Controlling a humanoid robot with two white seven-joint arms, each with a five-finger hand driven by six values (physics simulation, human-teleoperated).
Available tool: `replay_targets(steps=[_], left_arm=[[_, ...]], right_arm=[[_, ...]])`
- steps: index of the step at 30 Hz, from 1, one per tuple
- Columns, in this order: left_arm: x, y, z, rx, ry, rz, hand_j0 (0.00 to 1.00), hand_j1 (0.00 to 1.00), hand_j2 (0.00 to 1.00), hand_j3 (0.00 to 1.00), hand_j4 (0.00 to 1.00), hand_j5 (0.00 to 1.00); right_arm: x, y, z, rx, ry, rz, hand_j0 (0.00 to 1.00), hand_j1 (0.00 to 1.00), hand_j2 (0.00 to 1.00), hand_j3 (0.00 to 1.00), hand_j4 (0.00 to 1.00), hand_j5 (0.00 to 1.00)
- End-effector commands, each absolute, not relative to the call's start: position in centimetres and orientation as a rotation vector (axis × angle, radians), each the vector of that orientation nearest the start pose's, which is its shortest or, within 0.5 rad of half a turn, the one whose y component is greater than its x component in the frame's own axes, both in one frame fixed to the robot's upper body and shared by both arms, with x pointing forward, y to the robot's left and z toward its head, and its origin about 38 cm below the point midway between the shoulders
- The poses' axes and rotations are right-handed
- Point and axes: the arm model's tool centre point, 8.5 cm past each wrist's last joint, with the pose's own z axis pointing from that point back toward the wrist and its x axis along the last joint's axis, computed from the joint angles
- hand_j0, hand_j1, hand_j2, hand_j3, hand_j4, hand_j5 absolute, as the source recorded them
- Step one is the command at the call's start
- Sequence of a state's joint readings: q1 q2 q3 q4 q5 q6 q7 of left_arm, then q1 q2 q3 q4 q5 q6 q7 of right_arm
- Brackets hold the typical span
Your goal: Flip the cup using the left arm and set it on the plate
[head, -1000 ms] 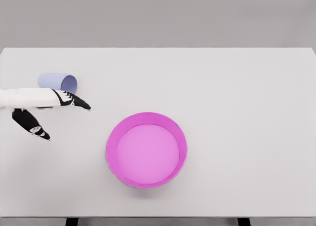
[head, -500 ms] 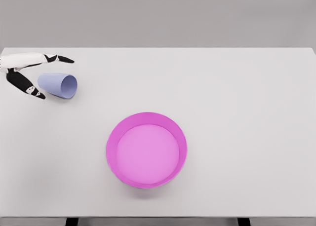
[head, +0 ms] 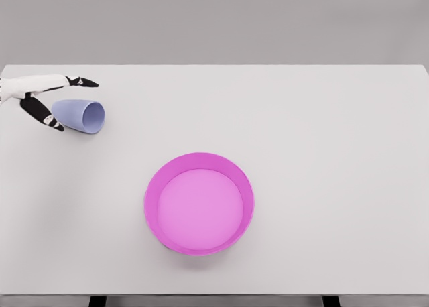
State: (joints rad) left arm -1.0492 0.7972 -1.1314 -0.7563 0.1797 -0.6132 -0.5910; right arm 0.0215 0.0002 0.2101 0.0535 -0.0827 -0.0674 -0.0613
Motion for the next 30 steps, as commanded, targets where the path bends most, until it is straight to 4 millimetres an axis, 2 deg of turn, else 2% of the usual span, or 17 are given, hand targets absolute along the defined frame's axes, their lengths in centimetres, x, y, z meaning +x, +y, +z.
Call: replay_targets(steps=[1, 9, 16, 28, 30], left_arm=[[50.9, 41.1, 19.6, 0.212, -1.185, -1.577, 1.00, 1.00, 1.00, 1.00, 1.00, 1.00], [51.6, 40.1, 17.8, 0.222, -1.121, -1.608, 1.00, 1.00, 1.00, 1.00, 1.00, 1.00], [51.5, 40.8, 18.1, 0.236, -1.120, -1.598, 1.00, 1.00, 1.00, 1.00, 1.00, 1.00], [51.6, 40.2, 17.5, 0.241, -1.097, -1.634, 1.00, 1.00, 1.00, 1.00, 1.00, 1.00], [51.5, 40.2, 17.4, 0.239, -1.094, -1.634, 0.97, 0.97, 0.97, 0.97, 0.97, 0.97]], right_arm=[[-2.4, -28.0, -25.9, -0.151, 0.009, 0.128, 1.00, 1.00, 1.00, 1.00, 1.00, 1.00], [-2.4, -28.0, -25.9, -0.151, 0.009, 0.128, 1.00, 1.00, 1.00, 1.00, 1.00, 1.00], [-2.4, -28.0, -25.9, -0.151, 0.009, 0.128, 1.00, 1.00, 1.00, 1.00, 1.00, 1.00], [-2.5, -28.0, -25.9, -0.150, 0.010, 0.127, 1.00, 1.00, 1.00, 1.00, 1.00, 1.00], [-2.4, -28.0, -25.9, -0.151, 0.009, 0.128, 1.00, 1.00, 1.00, 1.00, 1.00, 1.00]])
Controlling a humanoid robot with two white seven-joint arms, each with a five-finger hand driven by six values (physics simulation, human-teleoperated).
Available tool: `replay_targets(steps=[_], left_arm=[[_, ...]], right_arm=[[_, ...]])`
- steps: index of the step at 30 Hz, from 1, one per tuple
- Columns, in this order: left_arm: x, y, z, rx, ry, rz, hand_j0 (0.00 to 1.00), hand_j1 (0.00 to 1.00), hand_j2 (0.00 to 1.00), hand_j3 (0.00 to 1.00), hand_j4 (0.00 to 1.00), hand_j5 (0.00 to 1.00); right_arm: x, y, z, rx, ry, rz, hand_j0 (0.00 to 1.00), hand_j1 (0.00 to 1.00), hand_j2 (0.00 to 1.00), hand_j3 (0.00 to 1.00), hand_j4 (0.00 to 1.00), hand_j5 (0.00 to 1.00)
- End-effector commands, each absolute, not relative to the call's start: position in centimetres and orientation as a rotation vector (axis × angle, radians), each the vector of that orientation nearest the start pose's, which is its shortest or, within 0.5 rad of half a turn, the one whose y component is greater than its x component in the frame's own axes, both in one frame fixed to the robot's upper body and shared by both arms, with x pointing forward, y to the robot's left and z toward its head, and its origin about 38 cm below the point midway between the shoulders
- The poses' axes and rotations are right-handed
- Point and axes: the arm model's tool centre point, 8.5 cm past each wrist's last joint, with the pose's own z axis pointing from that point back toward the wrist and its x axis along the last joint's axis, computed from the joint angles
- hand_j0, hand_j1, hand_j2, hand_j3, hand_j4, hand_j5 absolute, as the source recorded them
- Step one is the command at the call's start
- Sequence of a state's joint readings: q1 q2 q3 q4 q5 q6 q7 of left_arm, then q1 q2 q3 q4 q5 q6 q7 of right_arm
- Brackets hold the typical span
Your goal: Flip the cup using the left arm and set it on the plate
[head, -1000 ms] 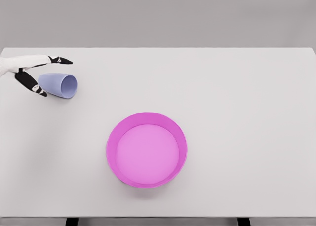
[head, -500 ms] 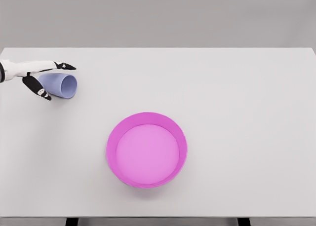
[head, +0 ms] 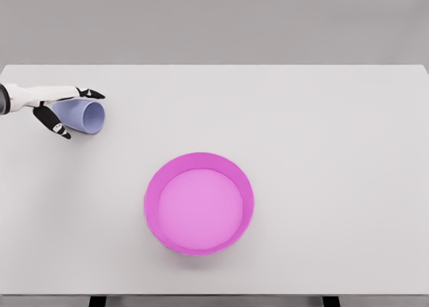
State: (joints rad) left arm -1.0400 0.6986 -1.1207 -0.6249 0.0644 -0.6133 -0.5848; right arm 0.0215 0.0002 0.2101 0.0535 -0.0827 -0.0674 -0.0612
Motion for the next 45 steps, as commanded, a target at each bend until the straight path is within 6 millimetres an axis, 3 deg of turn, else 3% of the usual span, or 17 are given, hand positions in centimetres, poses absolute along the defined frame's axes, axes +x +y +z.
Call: replay_targets(steps=[1, 4, 8, 11, 14, 18, 25, 31, 37, 40, 45], left_arm=[[51.5, 40.2, 17.3, 0.238, -1.093, -1.634, 0.91, 0.91, 0.91, 0.91, 0.91, 0.91], [51.3, 40.2, 17.1, 0.233, -1.093, -1.635, 0.76, 0.76, 0.76, 0.76, 0.76, 0.76], [51.3, 39.8, 17.1, 0.224, -1.098, -1.641, 0.65, 0.65, 0.65, 0.65, 0.65, 0.65], [51.4, 39.4, 17.7, 0.212, -1.135, -1.635, 0.64, 0.64, 0.64, 0.64, 0.64, 0.64], [50.9, 36.1, 18.2, 0.079, -1.284, -1.592, 0.61, 0.61, 0.61, 0.61, 0.61, 0.61], [49.5, 35.1, 20.3, -0.028, -1.414, -1.531, 0.59, 0.59, 0.59, 0.59, 0.59, 0.59], [44.6, 31.4, 23.4, -0.343, -1.612, -1.449, 0.53, 0.53, 0.53, 0.53, 0.53, 0.53], [39.9, 26.8, 23.7, -0.708, -1.700, -1.297, 0.53, 0.53, 0.53, 0.53, 0.53, 0.53], [37.1, 24.6, 25.1, -0.956, -1.735, -1.120, 0.54, 0.54, 0.54, 0.54, 0.54, 0.54], [36.3, 24.2, 24.4, -1.039, -1.708, -1.018, 0.54, 0.54, 0.54, 0.54, 0.54, 0.54], [35.4, 23.4, 20.9, -1.102, -1.530, -0.897, 0.55, 0.55, 0.55, 0.55, 0.55, 0.55]], right_arm=[[-2.4, -27.9, -25.9, -0.149, 0.009, 0.128, 1.00, 1.00, 1.00, 1.00, 1.00, 1.00], [-2.4, -28.0, -25.9, -0.151, 0.009, 0.128, 1.00, 1.00, 1.00, 1.00, 1.00, 1.00], [-2.5, -28.0, -25.9, -0.151, 0.010, 0.128, 1.00, 1.00, 1.00, 1.00, 1.00, 1.00], [-2.4, -28.0, -25.9, -0.151, 0.009, 0.128, 1.00, 1.00, 1.00, 1.00, 1.00, 1.00], [-2.4, -28.0, -25.9, -0.151, 0.009, 0.128, 1.00, 1.00, 1.00, 1.00, 1.00, 1.00], [-2.4, -27.9, -25.9, -0.149, 0.009, 0.128, 1.00, 1.00, 1.00, 1.00, 1.00, 1.00], [-2.5, -28.0, -25.9, -0.150, 0.010, 0.127, 1.00, 1.00, 1.00, 1.00, 1.00, 1.00], [-2.5, -28.0, -25.9, -0.150, 0.010, 0.127, 1.00, 1.00, 1.00, 1.00, 1.00, 1.00], [-2.4, -28.0, -25.9, -0.151, 0.009, 0.128, 1.00, 1.00, 1.00, 1.00, 1.00, 1.00], [-2.4, -28.0, -25.9, -0.151, 0.009, 0.128, 1.00, 1.00, 1.00, 1.00, 1.00, 1.00], [-2.4, -28.0, -25.9, -0.151, 0.009, 0.128, 1.00, 1.00, 1.00, 1.00, 1.00, 1.00]])
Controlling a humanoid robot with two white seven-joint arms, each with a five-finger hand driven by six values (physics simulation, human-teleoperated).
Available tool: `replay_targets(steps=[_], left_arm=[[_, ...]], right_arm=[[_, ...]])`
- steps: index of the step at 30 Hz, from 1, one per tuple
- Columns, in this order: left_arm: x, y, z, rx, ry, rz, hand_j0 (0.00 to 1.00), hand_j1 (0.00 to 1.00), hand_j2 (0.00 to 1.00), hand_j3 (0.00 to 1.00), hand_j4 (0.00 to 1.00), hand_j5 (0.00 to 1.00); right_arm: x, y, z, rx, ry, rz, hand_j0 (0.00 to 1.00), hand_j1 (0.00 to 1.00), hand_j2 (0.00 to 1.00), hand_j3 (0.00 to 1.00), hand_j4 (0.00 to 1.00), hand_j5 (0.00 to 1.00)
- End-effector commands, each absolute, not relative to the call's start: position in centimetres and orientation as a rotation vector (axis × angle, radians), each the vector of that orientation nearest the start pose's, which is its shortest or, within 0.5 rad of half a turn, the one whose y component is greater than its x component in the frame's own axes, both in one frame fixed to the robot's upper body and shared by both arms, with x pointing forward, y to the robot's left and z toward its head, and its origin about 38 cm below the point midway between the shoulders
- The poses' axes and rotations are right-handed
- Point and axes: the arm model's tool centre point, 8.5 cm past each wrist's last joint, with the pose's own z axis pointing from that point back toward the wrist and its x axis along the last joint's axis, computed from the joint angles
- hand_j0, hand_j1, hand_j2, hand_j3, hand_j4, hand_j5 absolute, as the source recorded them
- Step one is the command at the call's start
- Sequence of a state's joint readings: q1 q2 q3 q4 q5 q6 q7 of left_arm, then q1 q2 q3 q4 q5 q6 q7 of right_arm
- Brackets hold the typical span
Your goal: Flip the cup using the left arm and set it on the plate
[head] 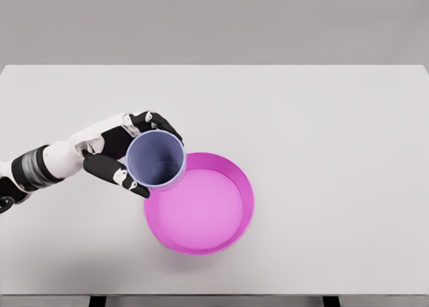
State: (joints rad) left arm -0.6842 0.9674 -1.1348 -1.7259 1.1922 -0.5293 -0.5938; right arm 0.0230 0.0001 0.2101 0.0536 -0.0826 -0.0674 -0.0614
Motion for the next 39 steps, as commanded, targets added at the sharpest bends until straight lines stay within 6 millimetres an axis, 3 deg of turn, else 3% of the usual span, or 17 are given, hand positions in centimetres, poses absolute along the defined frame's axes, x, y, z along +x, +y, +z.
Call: replay_targets(steps=[1, 4, 7, 13, 19, 23, 29, 35, 39], left_arm=[[35.4, 22.5, 20.6, -1.125, -1.513, -0.890, 0.55, 0.55, 0.55, 0.55, 0.55, 0.55], [34.8, 21.0, 19.0, -1.172, -1.450, -0.851, 0.55, 0.55, 0.55, 0.55, 0.55, 0.55], [34.9, 19.4, 18.6, -1.213, -1.440, -0.843, 0.55, 0.55, 0.55, 0.55, 0.55, 0.55], [36.2, 18.9, 16.9, -1.179, -1.433, -0.831, 0.55, 0.55, 0.55, 0.55, 0.55, 0.55], [36.1, 17.4, 14.6, -1.190, -1.407, -0.810, 0.56, 0.56, 0.56, 0.56, 0.56, 0.56], [35.9, 16.4, 14.4, -1.218, -1.407, -0.807, 0.57, 0.57, 0.57, 0.57, 0.57, 0.57], [36.0, 16.5, 14.4, -1.213, -1.403, -0.803, 0.59, 0.59, 0.59, 0.59, 0.59, 0.59], [37.6, 19.0, 11.7, -1.098, -1.371, -0.764, 0.59, 0.59, 0.59, 0.59, 0.59, 0.59], [37.6, 18.1, 10.5, -1.108, -1.358, -0.743, 0.59, 0.59, 0.59, 0.59, 0.59, 0.59]], right_arm=[[-2.4, -28.0, -25.9, -0.151, 0.009, 0.128, 1.00, 1.00, 1.00, 1.00, 1.00, 1.00], [-2.4, -28.0, -25.9, -0.151, 0.009, 0.128, 1.00, 1.00, 1.00, 1.00, 1.00, 1.00], [-2.4, -28.0, -25.9, -0.151, 0.009, 0.128, 1.00, 1.00, 1.00, 1.00, 1.00, 1.00], [-2.4, -28.0, -25.9, -0.151, 0.009, 0.128, 1.00, 1.00, 1.00, 1.00, 1.00, 1.00], [-2.4, -28.0, -25.9, -0.151, 0.009, 0.128, 1.00, 1.00, 1.00, 1.00, 1.00, 1.00], [-2.4, -28.0, -25.9, -0.151, 0.009, 0.128, 1.00, 1.00, 1.00, 1.00, 1.00, 1.00], [-2.4, -28.0, -25.9, -0.151, 0.009, 0.128, 1.00, 1.00, 1.00, 1.00, 1.00, 1.00], [-2.4, -28.0, -25.9, -0.151, 0.009, 0.128, 1.00, 1.00, 1.00, 1.00, 1.00, 1.00], [-2.4, -28.0, -25.9, -0.151, 0.009, 0.128, 1.00, 1.00, 1.00, 1.00, 1.00, 1.00]])
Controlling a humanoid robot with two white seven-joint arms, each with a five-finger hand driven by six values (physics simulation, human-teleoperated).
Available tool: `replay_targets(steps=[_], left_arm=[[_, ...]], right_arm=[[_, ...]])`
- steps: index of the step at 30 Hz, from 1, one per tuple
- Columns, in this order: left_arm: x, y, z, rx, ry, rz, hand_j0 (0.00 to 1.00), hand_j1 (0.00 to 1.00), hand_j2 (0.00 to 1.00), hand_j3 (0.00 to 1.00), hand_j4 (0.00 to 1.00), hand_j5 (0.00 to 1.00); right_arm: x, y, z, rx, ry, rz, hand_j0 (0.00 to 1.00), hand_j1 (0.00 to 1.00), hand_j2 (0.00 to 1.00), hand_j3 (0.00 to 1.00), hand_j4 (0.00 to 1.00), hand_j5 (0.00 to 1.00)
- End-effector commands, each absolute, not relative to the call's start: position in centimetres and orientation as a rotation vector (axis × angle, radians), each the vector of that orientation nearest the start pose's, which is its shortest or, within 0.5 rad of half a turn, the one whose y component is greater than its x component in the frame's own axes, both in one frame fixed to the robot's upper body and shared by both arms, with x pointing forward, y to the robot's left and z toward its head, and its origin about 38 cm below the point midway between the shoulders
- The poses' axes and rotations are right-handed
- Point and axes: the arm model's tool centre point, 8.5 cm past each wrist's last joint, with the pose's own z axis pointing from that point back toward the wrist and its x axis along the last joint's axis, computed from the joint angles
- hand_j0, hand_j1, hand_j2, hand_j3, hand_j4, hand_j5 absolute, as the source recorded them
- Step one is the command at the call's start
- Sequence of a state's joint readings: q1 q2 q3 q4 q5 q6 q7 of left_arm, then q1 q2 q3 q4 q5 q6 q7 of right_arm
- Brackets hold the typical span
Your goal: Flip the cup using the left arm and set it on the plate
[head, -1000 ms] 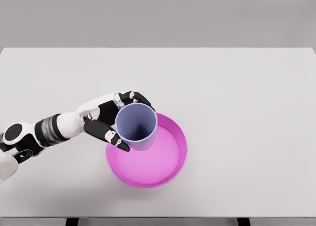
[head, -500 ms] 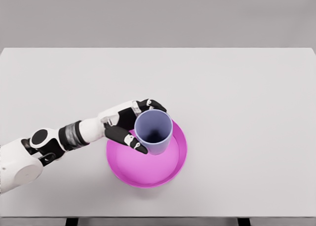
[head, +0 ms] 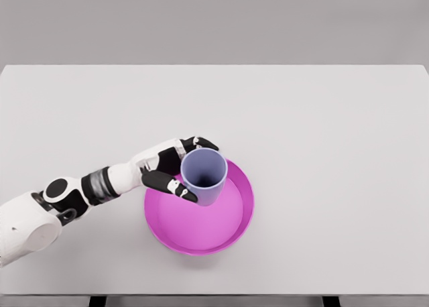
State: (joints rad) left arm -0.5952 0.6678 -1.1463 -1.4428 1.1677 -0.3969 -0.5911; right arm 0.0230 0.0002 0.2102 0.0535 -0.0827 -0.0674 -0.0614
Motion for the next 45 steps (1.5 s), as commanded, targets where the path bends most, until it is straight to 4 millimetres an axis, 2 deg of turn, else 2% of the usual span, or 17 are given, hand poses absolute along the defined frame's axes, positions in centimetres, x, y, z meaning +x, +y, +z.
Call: replay_targets(steps=[1, 6, 10, 13, 19, 25, 33, 35, 37, 40, 42, 43, 45], left_arm=[[37.5, 18.1, 10.5, -1.108, -1.358, -0.741, 0.59, 0.59, 0.59, 0.59, 0.59, 0.59], [37.4, 18.0, 10.6, -1.106, -1.362, -0.763, 0.62, 0.62, 0.62, 0.62, 0.62, 0.62], [37.4, 18.0, 10.7, -1.100, -1.365, -0.776, 0.82, 0.82, 0.82, 0.82, 0.82, 0.82], [37.4, 18.2, 10.7, -1.095, -1.368, -0.776, 0.88, 0.88, 0.88, 0.88, 0.88, 0.88], [37.4, 18.3, 10.7, -1.094, -1.367, -0.778, 0.90, 0.90, 0.90, 0.90, 0.90, 0.90], [37.3, 18.3, 10.5, -1.091, -1.360, -0.783, 1.00, 1.00, 1.00, 1.00, 1.00, 1.00], [37.3, 18.8, 10.6, -1.066, -1.363, -0.809, 1.00, 1.00, 1.00, 1.00, 1.00, 1.00], [37.5, 20.7, 11.5, -1.030, -1.374, -0.820, 1.00, 1.00, 1.00, 1.00, 1.00, 1.00], [37.8, 22.6, 13.4, -0.991, -1.408, -0.835, 1.00, 1.00, 1.00, 1.00, 1.00, 1.00], [38.2, 24.5, 15.1, -0.945, -1.440, -0.857, 1.00, 1.00, 1.00, 1.00, 1.00, 1.00], [39.4, 28.0, 18.5, -0.824, -1.481, -0.924, 1.00, 1.00, 1.00, 1.00, 1.00, 1.00], [40.1, 31.5, 21.9, -0.709, -1.536, -0.947, 1.00, 1.00, 1.00, 1.00, 1.00, 1.00], [40.2, 33.4, 23.5, -0.650, -1.566, -0.946, 1.00, 1.00, 1.00, 1.00, 1.00, 1.00]], right_arm=[[-2.4, -28.0, -25.9, -0.151, 0.009, 0.128, 1.00, 1.00, 1.00, 1.00, 1.00, 1.00], [-2.5, -28.0, -25.9, -0.150, 0.010, 0.127, 1.00, 1.00, 1.00, 1.00, 1.00, 1.00], [-2.4, -28.0, -25.9, -0.151, 0.009, 0.128, 1.00, 1.00, 1.00, 1.00, 1.00, 1.00], [-2.4, -27.9, -25.9, -0.149, 0.009, 0.128, 1.00, 1.00, 1.00, 1.00, 1.00, 1.00], [-2.4, -28.0, -25.9, -0.151, 0.009, 0.128, 1.00, 1.00, 1.00, 1.00, 1.00, 1.00], [-2.4, -28.0, -25.9, -0.151, 0.009, 0.128, 1.00, 1.00, 1.00, 1.00, 1.00, 1.00], [-2.4, -28.0, -25.9, -0.151, 0.009, 0.128, 1.00, 1.00, 1.00, 1.00, 1.00, 1.00], [-2.4, -28.0, -25.9, -0.151, 0.009, 0.128, 1.00, 1.00, 1.00, 1.00, 1.00, 1.00], [-2.4, -28.0, -25.9, -0.151, 0.009, 0.128, 1.00, 1.00, 1.00, 1.00, 1.00, 1.00], [-2.4, -28.0, -25.9, -0.151, 0.009, 0.128, 1.00, 1.00, 1.00, 1.00, 1.00, 1.00], [-2.4, -28.0, -25.9, -0.151, 0.009, 0.128, 1.00, 1.00, 1.00, 1.00, 1.00, 1.00], [-2.4, -28.0, -25.9, -0.151, 0.009, 0.128, 1.00, 1.00, 1.00, 1.00, 1.00, 1.00], [-2.4, -28.0, -25.9, -0.151, 0.009, 0.128, 1.00, 1.00, 1.00, 1.00, 1.00, 1.00]])
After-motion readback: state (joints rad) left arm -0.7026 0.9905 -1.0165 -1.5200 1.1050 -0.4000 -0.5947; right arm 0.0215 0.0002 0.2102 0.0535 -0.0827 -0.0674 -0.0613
